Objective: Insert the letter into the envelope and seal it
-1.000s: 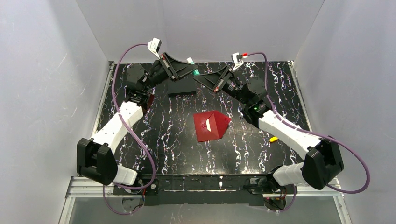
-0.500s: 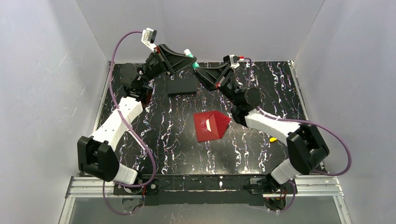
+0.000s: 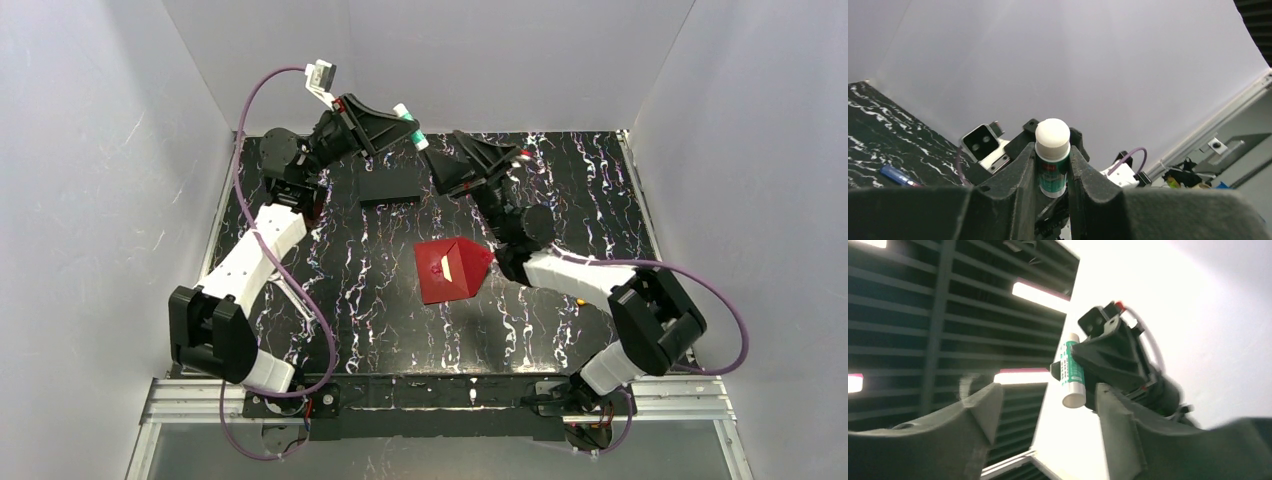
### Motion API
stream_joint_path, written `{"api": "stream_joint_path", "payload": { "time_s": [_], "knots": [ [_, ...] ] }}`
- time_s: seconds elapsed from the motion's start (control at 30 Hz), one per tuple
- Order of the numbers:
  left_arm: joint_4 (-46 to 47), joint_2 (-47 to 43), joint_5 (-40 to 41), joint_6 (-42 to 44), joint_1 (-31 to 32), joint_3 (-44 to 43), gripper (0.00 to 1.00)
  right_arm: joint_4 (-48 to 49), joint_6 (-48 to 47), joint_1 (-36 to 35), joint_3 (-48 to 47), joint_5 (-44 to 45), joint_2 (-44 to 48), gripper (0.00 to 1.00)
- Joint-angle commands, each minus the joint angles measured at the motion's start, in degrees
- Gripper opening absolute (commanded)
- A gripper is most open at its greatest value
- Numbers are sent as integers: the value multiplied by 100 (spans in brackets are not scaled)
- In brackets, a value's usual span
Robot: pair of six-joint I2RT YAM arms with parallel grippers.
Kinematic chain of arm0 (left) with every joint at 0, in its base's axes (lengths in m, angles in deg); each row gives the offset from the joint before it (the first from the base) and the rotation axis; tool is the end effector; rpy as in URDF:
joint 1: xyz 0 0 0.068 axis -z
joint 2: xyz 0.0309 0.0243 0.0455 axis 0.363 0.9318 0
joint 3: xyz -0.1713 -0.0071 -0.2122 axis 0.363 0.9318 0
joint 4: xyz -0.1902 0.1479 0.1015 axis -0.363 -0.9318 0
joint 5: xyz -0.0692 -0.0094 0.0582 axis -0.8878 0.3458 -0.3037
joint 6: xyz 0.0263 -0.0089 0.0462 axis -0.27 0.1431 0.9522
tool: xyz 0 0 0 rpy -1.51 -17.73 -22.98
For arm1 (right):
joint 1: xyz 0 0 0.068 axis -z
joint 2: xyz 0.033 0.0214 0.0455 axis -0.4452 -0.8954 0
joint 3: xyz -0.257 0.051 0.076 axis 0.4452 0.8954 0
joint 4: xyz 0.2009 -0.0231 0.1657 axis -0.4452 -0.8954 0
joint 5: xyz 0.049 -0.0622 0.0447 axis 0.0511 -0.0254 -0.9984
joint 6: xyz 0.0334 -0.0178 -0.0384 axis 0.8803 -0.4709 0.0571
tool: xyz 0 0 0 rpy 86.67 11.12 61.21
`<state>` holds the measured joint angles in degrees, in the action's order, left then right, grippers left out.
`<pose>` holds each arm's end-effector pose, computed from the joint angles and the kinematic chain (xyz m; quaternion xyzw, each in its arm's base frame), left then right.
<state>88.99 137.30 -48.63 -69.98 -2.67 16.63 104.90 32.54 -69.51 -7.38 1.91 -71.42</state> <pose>0.2910 -0.1254 0.4531 0.1601 0.4912 -0.7080 0.4815 0.2370 0.2185 0.3552 0.2425 0.3062 0.8948 0.2161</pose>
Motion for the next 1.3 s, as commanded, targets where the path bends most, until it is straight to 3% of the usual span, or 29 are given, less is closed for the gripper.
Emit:
{"api": "stream_joint_path", "payload": {
  "time_s": [0.0, 0.1, 0.17, 0.33, 0.37, 0.47, 0.57, 0.73, 0.87, 1.13, 1.27],
  "knots": [
    [-845, -516, 360, 625, -138, 49, 0, -213, -1321, 373, 582, 536, 929, 87],
    [-1615, -752, 768, 737, -135, 453, 0, -2794, -3531, 422, 702, -10, 1769, 97],
    [-1844, -819, 772, 670, -135, 756, 0, -4156, -5154, 346, 283, -398, 2021, 98],
    [-2156, -997, 598, 861, -135, 1065, 0, -5728, -7302, 236, -295, -747, 2099, 95],
    [-2295, -1017, 580, 956, -130, 1059, 0, -5897, -7706, 215, -367, -775, 2087, 92],
    [-2561, -1046, 567, 1097, -130, 1018, 0, -6537, -8361, 149, -690, -785, 2005, 72],
    [-2690, -1041, 549, 1134, -131, 976, 0, -6884, -8724, 37, -1006, -782, 1887, 61],
    [-2734, -994, 449, 1156, -130, 950, 0, -6862, -8685, -102, -1401, -914, 1599, 78],
    [-2737, -998, 371, 1152, -133, 917, 0, -6582, -8268, -114, -1566, -1134, 1379, 80],
    [-2736, -1048, 304, 1130, -130, 876, 0, -6376, -7773, -111, -1788, -1274, 1156, 50],
    [-2735, -1050, 240, 1134, -131, 855, 0, -6165, -7563, -114, -1774, -1307, 1134, 29]
  ]
}}
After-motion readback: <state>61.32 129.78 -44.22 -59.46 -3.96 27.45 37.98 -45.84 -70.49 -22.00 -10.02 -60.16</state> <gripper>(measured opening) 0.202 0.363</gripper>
